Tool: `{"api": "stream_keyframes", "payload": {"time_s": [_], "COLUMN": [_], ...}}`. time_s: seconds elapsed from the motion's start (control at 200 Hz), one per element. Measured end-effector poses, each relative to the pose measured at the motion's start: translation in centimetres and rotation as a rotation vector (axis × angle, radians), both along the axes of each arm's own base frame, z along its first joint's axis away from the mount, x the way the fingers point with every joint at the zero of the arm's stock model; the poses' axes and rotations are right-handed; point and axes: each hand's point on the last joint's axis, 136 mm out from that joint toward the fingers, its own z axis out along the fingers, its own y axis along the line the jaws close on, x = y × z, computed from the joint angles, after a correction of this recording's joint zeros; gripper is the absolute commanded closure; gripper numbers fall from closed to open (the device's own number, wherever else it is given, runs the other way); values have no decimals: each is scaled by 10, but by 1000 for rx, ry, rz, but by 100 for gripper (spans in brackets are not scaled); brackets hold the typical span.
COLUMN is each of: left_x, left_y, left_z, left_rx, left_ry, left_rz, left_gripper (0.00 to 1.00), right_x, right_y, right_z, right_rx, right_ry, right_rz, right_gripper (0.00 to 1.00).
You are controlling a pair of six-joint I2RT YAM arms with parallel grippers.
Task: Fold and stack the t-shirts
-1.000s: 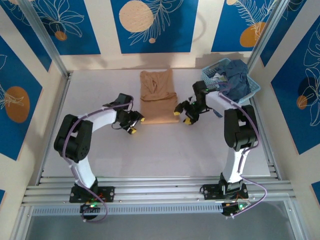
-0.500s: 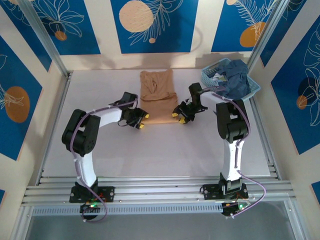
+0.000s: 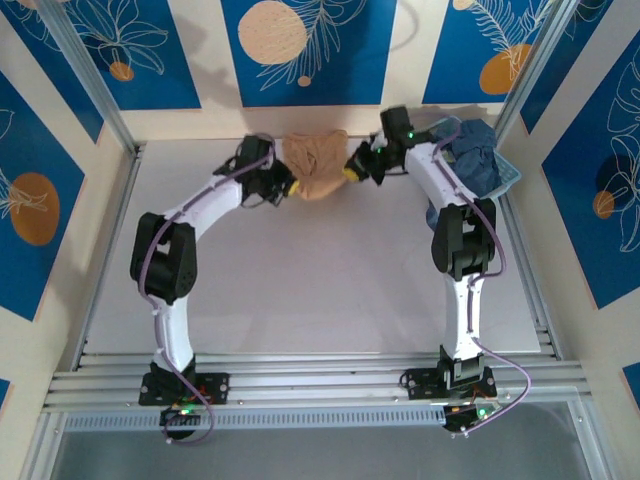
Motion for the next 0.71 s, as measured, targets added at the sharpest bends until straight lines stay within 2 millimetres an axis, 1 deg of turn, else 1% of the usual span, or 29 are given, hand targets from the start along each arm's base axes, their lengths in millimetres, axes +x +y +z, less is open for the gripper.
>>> {"api": "stream_keyframes", "payload": {"time_s": [0.04, 0.07, 0.105, 0.145, 0.175, 0.21, 0.24, 0.275, 0.315, 0.35, 0.365, 0.4, 0.42, 0.445, 0.475, 0.52, 0.565, 0.635, 0.665, 0.705], "left_x": [8, 12, 12, 8, 2, -6, -15, -29, -46, -62, -69, -89, -98, -114, -131, -157, -182, -222, -241, -261], "left_y": [2, 4, 5, 6, 8, 10, 12, 16, 20, 25, 26, 30, 32, 33, 33, 33, 33, 34, 35, 36], "left_z": [24, 40, 52, 61, 62, 57, 48, 33, 12, -8, -17, -36, -45, -57, -67, -79, -86, -93, -95, -97], "left_rx": [-6, -9, -12, -11, -8, -1, 4, 16, 33, 48, 55, 70, 77, 83, 86, 97, 101, 103, 104, 101], "left_ry": [-54, -92, -118, -137, -138, -126, -104, -64, -11, 44, 69, 130, 157, 200, 242, 288, 331, 372, 394, 415], "left_rz": [-3, -7, -12, -21, -28, -35, -43, -52, -64, -74, -79, -94, -105, -127, -151, -190, -225, -279, -303, -326], "left_gripper": [100, 100, 100, 100, 100, 100, 100, 100, 100, 100, 100, 100, 100, 100, 100, 100, 100, 100, 100, 100], "right_x": [8, 10, 11, 10, 7, 0, -9, -21, -39, -60, -67, -91, -102, -120, -143, -172, -199, -236, -248, -263], "right_y": [0, 2, 3, 3, 3, 4, 5, 5, 6, 5, 4, 3, 3, 2, 0, 0, 0, -1, 0, 2], "right_z": [28, 43, 57, 62, 60, 50, 37, 18, -8, -35, -43, -67, -76, -89, -101, -112, -116, -114, -112, -110], "right_rx": [16, 26, 40, 46, 46, 43, 38, 28, 15, -2, -8, -25, -33, -41, -50, -60, -66, -63, -56, -46], "right_ry": [-62, -93, -123, -132, -122, -92, -54, 1, 72, 151, 176, 250, 279, 325, 380, 430, 470, 504, 514, 526], "right_rz": [-2, 0, 7, 11, 15, 21, 27, 34, 43, 51, 53, 61, 66, 72, 83, 104, 123, 156, 171, 194], "right_gripper": [100, 100, 100, 100, 100, 100, 100, 100, 100, 100, 100, 100, 100, 100, 100, 100, 100, 100, 100, 100]}}
